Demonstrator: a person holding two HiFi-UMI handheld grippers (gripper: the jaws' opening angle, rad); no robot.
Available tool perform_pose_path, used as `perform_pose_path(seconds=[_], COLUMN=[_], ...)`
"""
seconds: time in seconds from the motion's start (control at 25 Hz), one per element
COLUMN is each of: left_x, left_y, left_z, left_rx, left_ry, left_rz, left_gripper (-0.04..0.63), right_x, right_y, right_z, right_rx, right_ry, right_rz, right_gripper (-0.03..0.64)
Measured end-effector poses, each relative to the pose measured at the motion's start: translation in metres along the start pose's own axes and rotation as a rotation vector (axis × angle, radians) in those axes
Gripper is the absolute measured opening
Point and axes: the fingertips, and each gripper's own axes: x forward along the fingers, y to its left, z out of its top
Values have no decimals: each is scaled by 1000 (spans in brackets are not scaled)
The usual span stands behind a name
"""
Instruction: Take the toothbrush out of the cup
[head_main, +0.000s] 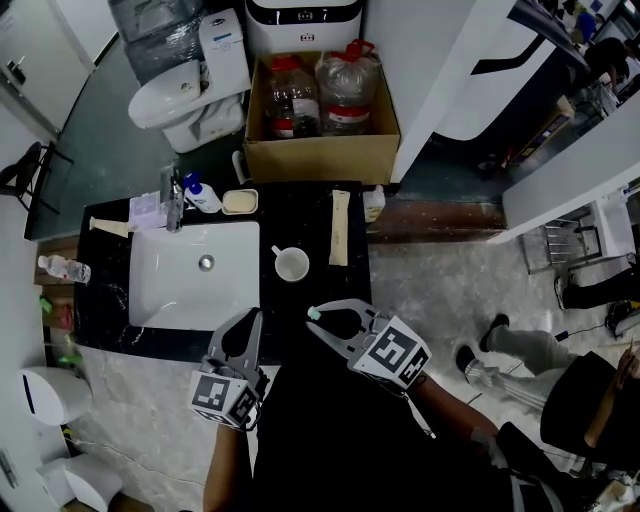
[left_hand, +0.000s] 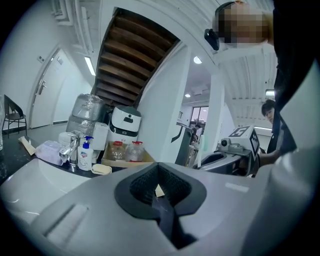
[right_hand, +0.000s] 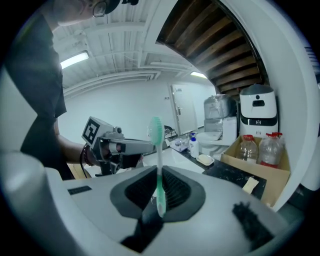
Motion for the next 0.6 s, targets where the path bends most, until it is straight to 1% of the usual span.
perform_pose_path(seconds=[0.24,0.4,0.6], left_x=[-5,-8,-9], left_y=[-3,-3,-2], left_z=[1,5,5], left_rx=[16,2,34], left_ry=[7,21,-4], left_rz=[4,20,12], left_gripper=[9,9,9], right_x=[-3,-6,-9], right_y=[2,2,2], right_z=[1,2,-1], right_rx=[3,6,4], right_ry=[-9,-14,-9], right_rz=[3,-2,-4], right_gripper=[40,40,40])
